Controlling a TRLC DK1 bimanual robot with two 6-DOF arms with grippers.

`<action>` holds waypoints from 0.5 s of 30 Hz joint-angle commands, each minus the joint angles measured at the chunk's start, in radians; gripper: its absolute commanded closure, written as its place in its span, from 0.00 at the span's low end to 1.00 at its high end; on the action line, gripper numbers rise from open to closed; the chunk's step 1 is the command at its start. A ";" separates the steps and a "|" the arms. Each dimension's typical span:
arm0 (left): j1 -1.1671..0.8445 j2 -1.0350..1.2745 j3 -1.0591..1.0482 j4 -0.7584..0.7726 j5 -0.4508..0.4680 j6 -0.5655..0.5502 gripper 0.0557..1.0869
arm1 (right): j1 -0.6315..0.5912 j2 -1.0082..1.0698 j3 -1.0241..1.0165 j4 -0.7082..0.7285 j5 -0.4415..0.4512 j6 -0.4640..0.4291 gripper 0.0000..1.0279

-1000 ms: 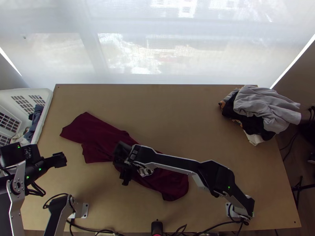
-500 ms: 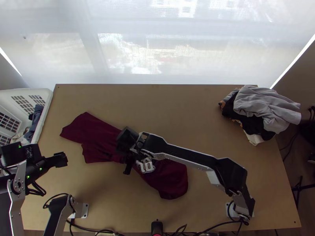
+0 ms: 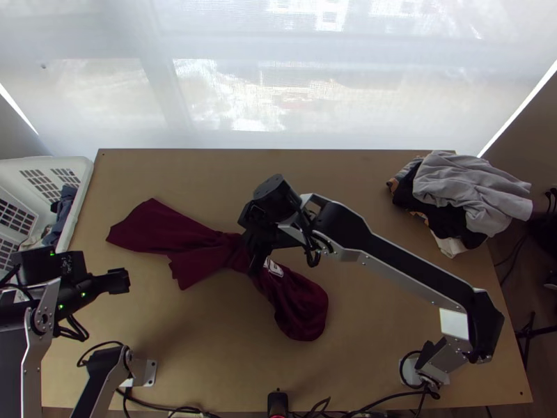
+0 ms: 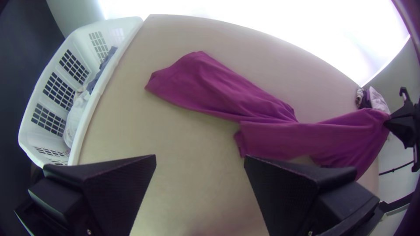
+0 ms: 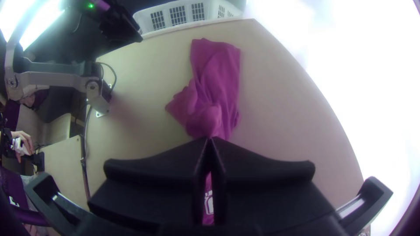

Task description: Fold the t-shirt

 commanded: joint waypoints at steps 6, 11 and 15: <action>-0.107 0.089 -0.060 0.112 0.000 -0.005 0.05 | -0.109 -0.143 0.016 -0.074 0.007 -0.005 0.97; -0.132 0.129 -0.072 0.155 0.000 -0.005 0.05 | -0.206 -0.201 0.077 -0.079 0.019 0.000 0.97; -0.156 0.170 -0.074 0.192 0.000 -0.005 0.05 | -0.296 -0.233 0.137 -0.079 0.025 -0.002 0.97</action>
